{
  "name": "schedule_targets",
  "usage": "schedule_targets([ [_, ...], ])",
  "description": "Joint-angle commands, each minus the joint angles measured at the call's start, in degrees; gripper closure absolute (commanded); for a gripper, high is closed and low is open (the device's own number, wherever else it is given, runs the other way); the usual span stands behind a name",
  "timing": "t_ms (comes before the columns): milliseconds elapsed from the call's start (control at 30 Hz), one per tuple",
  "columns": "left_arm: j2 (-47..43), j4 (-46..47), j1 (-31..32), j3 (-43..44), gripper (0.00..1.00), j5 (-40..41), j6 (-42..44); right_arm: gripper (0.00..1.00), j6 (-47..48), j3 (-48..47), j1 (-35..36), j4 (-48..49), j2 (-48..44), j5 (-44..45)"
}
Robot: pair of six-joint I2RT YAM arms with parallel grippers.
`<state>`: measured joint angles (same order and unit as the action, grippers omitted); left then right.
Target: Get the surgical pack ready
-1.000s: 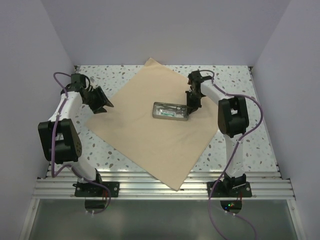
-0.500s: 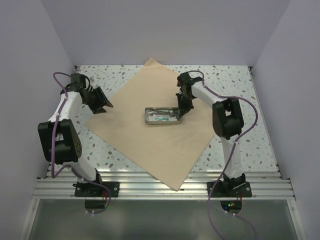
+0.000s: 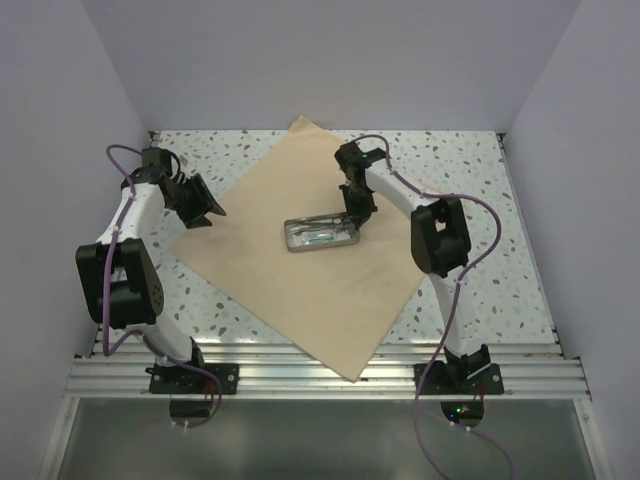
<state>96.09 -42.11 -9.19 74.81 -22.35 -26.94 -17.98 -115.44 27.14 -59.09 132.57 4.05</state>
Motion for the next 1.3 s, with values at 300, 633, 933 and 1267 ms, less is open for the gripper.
schedule_targets([
  [300,-2.0,-1.1,0.2,1.7,0.47,0.1,0.7,1.0,-1.4,-3.7,1.3,-3.7,1.7,3.2],
  [633,-2.0,-0.5,0.1,1.1,0.47,-0.2,0.5,1.0,-1.7,-4.6,2.1,-4.1,2.6,2.8],
  [933,-1.9,-0.7,0.2,1.1,0.47,-0.2,0.7,0.94,-1.8,-4.8,2.3,-4.5,3.4,3.6],
  [1267,-1.6,-0.6,0.1,1.2,0.47,-0.2,0.7,0.9,-1.4,-4.9,2.4,-4.5,3.4,5.0],
])
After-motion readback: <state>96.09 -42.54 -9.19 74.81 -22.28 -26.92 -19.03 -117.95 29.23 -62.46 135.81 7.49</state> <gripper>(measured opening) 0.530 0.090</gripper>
